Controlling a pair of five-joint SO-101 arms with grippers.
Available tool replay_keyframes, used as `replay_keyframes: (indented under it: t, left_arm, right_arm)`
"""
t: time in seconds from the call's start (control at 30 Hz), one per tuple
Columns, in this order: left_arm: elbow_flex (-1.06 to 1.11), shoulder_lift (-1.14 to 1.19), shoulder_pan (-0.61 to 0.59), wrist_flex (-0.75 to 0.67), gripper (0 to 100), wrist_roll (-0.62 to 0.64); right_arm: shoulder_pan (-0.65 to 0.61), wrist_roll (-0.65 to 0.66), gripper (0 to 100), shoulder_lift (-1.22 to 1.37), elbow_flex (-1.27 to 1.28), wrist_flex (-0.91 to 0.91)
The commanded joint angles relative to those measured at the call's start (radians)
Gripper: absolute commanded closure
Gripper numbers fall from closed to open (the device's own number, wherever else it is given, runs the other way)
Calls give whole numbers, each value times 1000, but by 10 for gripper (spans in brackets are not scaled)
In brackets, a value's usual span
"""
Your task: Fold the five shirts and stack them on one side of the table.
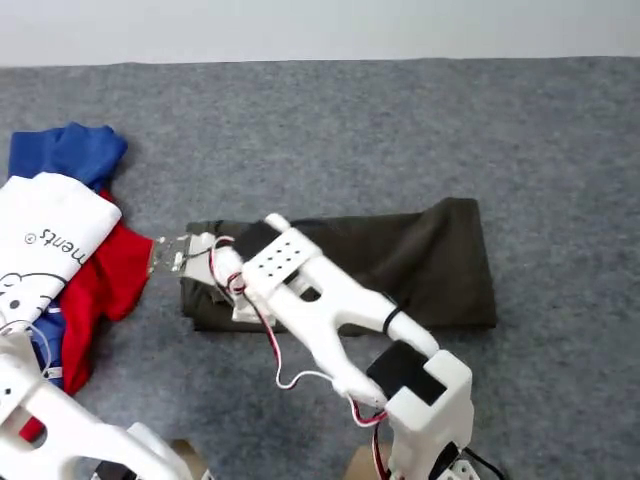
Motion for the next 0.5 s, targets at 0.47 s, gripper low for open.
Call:
replay_keyframes:
  t: [0.47]
  left_arm:
    - [41,-18,5,-20,996,0]
  right_arm:
    - [148,-3,988,357,-493,-213]
